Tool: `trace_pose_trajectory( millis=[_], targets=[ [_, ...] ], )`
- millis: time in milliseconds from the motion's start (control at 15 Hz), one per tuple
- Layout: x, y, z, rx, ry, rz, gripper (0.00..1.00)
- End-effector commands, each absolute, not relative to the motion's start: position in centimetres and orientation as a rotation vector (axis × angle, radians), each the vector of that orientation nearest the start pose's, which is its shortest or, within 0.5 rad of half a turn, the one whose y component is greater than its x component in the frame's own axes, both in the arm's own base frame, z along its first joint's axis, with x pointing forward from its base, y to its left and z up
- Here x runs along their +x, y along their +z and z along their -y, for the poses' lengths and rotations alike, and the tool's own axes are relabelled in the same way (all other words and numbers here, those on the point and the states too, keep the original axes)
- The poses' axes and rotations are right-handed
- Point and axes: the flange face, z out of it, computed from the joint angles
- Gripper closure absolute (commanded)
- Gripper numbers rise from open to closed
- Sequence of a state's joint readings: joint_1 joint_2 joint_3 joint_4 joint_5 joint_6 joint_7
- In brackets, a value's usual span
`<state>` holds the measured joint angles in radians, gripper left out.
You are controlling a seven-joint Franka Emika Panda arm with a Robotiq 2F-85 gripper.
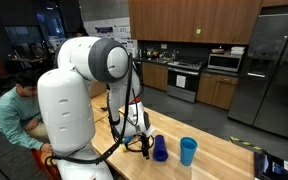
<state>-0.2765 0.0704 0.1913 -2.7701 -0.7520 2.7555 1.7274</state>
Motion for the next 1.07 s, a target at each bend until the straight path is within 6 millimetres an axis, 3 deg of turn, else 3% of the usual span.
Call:
trace_pose_trajectory(
  millis=[0, 200, 467, 667, 1000],
  targets=[
    [37.2, 19.5, 1.1, -2.798, -0.241, -1.688, 0.00],
    [38.2, 18.7, 2.4, -2.767, -0.163, -1.583, 0.00],
    [38.5, 19.7, 3.5, -2.765, -0.064, -1.508, 0.00],
    [37.8, 21.7, 4.0, -2.751, 0.004, -1.464, 0.00],
    [36.5, 28.4, 5.4, -2.723, 0.048, -1.444, 0.00]
  ],
)
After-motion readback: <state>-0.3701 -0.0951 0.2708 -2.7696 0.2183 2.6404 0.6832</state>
